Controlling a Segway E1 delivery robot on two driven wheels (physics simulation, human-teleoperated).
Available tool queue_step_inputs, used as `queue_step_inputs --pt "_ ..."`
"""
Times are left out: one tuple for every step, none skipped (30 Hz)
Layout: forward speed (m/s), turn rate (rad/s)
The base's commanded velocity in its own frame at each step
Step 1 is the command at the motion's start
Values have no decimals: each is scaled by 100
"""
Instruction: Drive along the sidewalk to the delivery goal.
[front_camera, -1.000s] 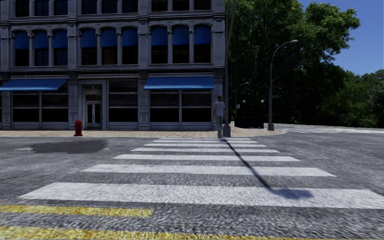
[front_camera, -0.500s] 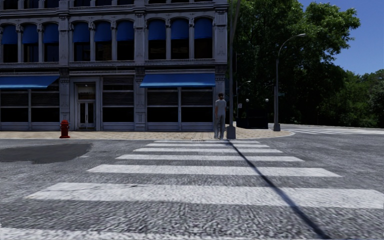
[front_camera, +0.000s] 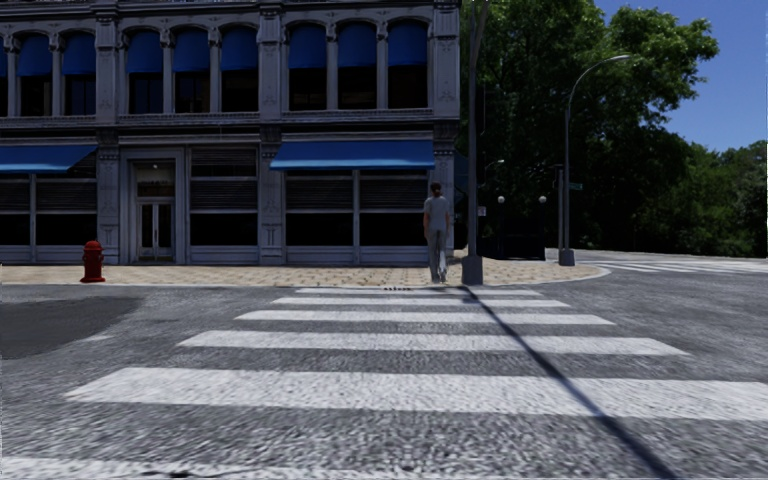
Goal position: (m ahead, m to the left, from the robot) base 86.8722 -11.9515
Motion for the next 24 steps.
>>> queue_step_inputs --pt "200 0" --pt "200 -2" --pt "200 -2" --pt "200 -5" --pt "200 -8" --pt "200 -9" --pt "200 -9" --pt "200 -9" --pt "200 -9" --pt "200 -9" --pt "200 -9" --pt "200 -9" --pt "200 -9" --pt "200 -9" --pt "200 -9" --pt "200 -9" --pt "200 -3" --pt "200 -3" --pt "200 0" --pt "200 0" --pt "200 0" --pt "200 0" --pt "200 0" --pt "200 0"
